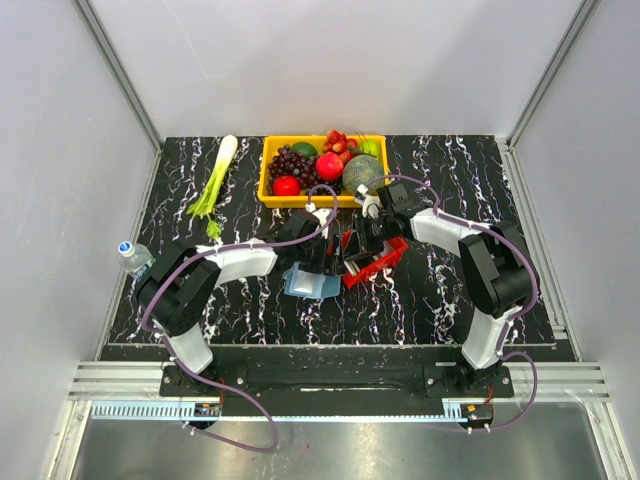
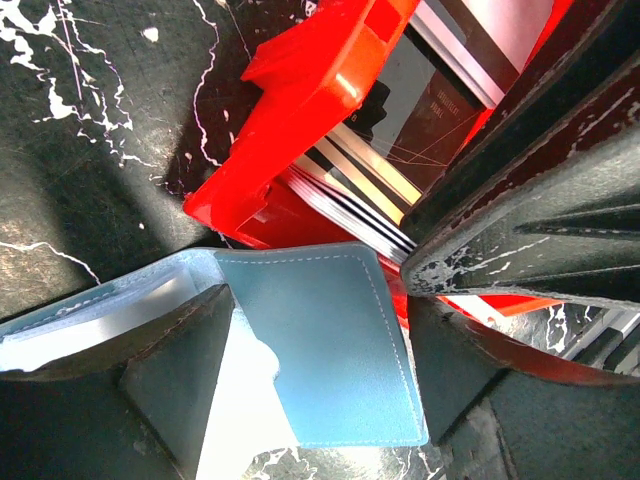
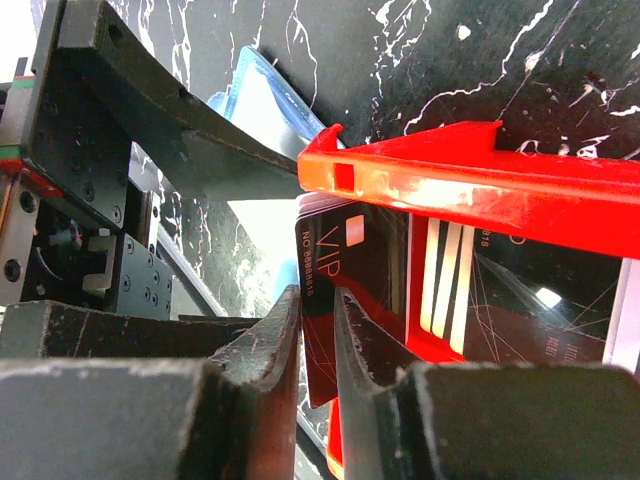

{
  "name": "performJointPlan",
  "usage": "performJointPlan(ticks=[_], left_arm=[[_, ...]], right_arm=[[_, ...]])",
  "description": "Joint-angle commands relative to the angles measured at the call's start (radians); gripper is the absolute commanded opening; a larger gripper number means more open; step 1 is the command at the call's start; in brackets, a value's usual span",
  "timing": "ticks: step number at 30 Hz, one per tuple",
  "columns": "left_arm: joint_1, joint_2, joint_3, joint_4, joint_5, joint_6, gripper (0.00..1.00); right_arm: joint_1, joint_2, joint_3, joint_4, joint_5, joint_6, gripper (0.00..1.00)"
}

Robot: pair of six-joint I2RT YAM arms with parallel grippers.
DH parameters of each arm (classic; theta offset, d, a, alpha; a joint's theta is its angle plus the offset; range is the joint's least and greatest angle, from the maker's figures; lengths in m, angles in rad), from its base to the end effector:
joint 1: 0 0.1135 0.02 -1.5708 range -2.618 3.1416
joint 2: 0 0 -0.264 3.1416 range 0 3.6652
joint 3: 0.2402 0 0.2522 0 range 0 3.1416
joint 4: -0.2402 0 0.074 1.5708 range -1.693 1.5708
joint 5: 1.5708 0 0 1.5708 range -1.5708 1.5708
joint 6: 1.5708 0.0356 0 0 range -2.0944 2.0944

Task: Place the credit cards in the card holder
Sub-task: Pick up the credit card from the storage box.

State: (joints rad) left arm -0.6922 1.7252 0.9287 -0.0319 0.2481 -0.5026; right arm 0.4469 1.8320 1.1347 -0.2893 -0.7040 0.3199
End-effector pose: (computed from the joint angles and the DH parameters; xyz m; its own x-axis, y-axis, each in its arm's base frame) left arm 0.2624 -0.2289 0.1612 -0.8567 0.1037 -0.5053 0.3809 0.7877 -0.4842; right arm 0.3239 0.1808 0.1729 -0.9189 -0.1745 -0.3538 -0.3817 0.6194 0.6860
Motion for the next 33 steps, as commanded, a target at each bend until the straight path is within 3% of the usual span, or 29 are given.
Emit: performJointPlan(ticks=[1, 15, 22, 24, 28, 33], left_arm=[[0.002, -0.010, 0.009, 0.053, -0.001, -0.007, 0.75], [0.008, -0.018, -0.007, 0.059, -0.029, -0.027, 0.75], [0.011, -0.018, -0.010, 0.056, -0.032, -0.028, 0.75], [0.011, -0.024, -0.008, 0.049, -0.041, -0.031, 0.75], [0.011, -0.074, -0.040, 0.059, -0.085, -0.031, 0.75], [0.020, -0.133, -0.068, 0.076, -0.095, -0.027, 0.76]], right_arm=[[0.027, 0.015, 0.016, 0.029, -0.129, 0.036, 0.22], [0.027, 0.009, -0.010, 0.081, -0.155, 0.091, 0.25], [0.027, 0.019, -0.016, 0.081, -0.147, 0.093, 0.14], [0.027, 0.006, -0.019, 0.067, -0.105, 0.081, 0.14], [0.019, -0.052, -0.018, 0.065, 0.015, 0.099, 0.28], [0.012, -0.099, 0.048, -0.034, 0.280, 0.085, 0.35]])
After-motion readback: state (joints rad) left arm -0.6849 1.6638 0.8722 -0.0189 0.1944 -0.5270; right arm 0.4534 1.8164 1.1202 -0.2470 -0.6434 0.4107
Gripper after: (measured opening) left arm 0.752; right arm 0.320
